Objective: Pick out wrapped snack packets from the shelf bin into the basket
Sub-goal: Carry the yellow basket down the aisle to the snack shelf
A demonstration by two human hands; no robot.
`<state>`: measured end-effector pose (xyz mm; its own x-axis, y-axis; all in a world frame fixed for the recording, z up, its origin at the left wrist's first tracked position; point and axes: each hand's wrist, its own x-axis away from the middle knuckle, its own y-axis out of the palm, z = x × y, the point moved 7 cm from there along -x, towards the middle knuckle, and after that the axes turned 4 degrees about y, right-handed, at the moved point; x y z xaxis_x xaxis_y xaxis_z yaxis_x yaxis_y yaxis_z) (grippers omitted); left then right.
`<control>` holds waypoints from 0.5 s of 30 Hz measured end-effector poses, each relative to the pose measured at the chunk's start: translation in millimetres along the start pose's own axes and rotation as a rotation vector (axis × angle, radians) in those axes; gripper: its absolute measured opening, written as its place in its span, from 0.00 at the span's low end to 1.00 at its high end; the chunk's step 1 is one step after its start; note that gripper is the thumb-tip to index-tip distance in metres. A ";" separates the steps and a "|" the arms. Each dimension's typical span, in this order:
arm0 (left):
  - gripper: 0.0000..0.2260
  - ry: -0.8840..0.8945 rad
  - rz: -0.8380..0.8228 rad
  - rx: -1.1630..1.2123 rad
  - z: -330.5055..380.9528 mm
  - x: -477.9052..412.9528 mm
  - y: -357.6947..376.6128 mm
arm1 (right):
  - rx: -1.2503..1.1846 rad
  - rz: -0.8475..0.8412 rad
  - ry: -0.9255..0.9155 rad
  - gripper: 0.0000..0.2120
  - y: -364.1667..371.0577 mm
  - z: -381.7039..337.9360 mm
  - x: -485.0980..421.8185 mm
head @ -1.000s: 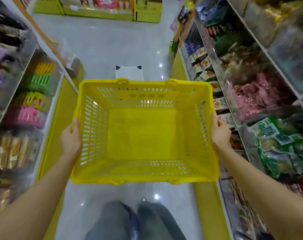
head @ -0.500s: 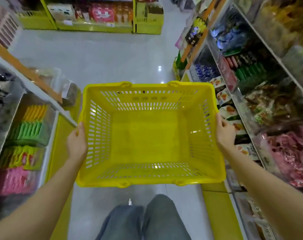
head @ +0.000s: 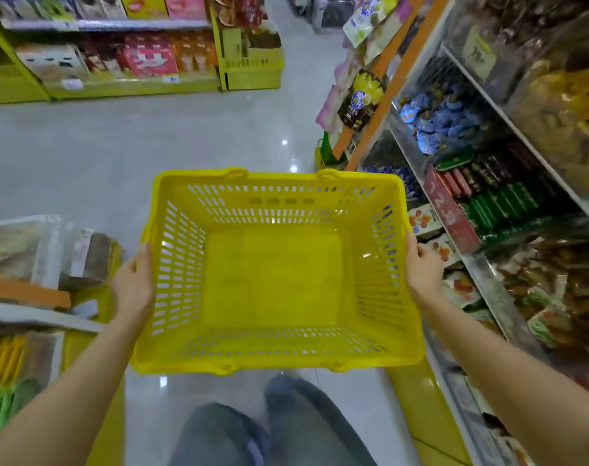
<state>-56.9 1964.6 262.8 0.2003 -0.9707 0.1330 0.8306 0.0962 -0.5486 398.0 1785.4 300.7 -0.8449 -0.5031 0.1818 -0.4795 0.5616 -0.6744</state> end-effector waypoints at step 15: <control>0.23 0.203 -0.324 -0.146 88.5 -242.7 85.8 | -0.069 0.275 0.304 0.23 89.2 -42.6 -13.8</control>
<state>11.7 2227.9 256.5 -0.1787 -0.9708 0.1601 0.7484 -0.2397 -0.6184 356.9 1870.4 268.5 -0.9704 -0.1172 0.2112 -0.2319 0.6962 -0.6793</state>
